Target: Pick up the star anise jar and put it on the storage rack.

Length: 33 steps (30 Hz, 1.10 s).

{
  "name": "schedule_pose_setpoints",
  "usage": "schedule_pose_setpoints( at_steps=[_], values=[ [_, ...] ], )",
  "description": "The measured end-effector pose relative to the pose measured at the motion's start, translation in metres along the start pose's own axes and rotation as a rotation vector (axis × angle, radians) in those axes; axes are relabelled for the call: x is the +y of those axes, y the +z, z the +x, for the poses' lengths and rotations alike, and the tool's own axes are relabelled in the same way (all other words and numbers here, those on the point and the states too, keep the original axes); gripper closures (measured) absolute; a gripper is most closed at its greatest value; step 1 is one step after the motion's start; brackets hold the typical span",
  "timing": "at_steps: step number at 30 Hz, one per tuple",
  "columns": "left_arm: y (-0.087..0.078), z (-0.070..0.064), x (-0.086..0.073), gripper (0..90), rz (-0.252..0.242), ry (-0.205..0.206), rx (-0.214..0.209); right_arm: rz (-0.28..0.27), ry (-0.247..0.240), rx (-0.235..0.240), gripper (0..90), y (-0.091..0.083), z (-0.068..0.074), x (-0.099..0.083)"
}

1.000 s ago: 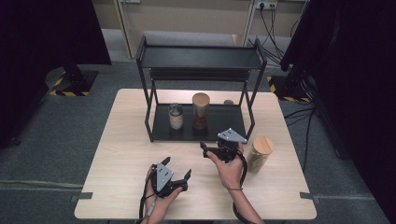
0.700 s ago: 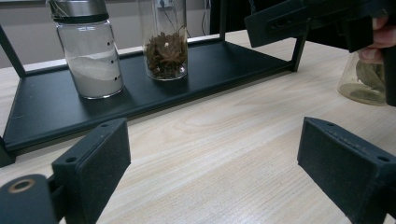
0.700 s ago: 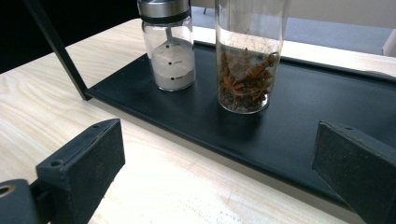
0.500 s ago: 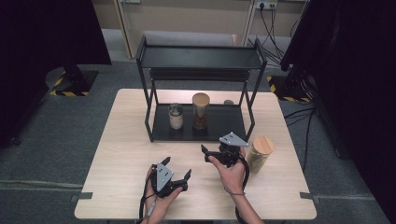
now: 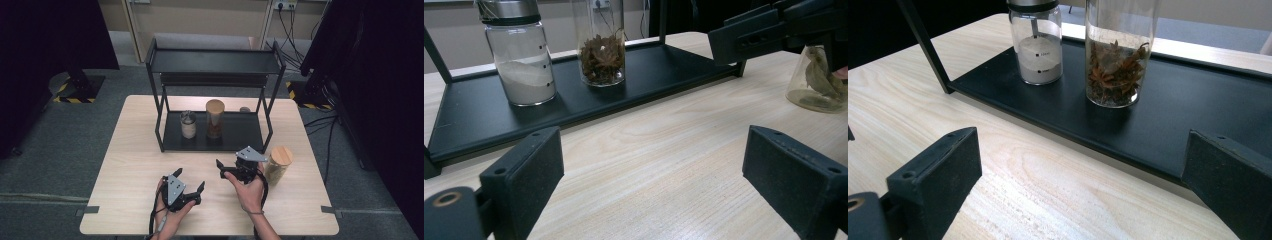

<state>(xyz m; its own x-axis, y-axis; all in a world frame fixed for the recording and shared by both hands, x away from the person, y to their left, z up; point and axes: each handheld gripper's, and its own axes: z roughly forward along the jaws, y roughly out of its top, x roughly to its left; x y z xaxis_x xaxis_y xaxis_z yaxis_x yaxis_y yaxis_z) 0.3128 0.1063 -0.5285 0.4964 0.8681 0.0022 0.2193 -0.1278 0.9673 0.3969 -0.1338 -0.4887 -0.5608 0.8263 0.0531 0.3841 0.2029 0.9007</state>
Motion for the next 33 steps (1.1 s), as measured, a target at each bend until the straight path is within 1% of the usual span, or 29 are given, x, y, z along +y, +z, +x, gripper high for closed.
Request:
schedule_pose_setpoints(
  at_steps=[13, 19, 33],
  values=[
    [0.000, 0.000, 0.000, 8.9, 0.000, -0.001, 0.001, 0.001, -0.007, -0.001, 2.9, -0.010, 0.000, -0.007],
    [0.000, 0.000, 0.000, 8.9, 0.002, -0.001, 0.001, -0.004, -0.003, 0.006, 2.9, -0.018, 0.001, -0.009],
    [0.000, 0.000, 0.000, 8.9, 0.002, 0.000, 0.003, 0.005, -0.010, 0.016, 2.9, -0.035, 0.002, -0.021]
  ],
)
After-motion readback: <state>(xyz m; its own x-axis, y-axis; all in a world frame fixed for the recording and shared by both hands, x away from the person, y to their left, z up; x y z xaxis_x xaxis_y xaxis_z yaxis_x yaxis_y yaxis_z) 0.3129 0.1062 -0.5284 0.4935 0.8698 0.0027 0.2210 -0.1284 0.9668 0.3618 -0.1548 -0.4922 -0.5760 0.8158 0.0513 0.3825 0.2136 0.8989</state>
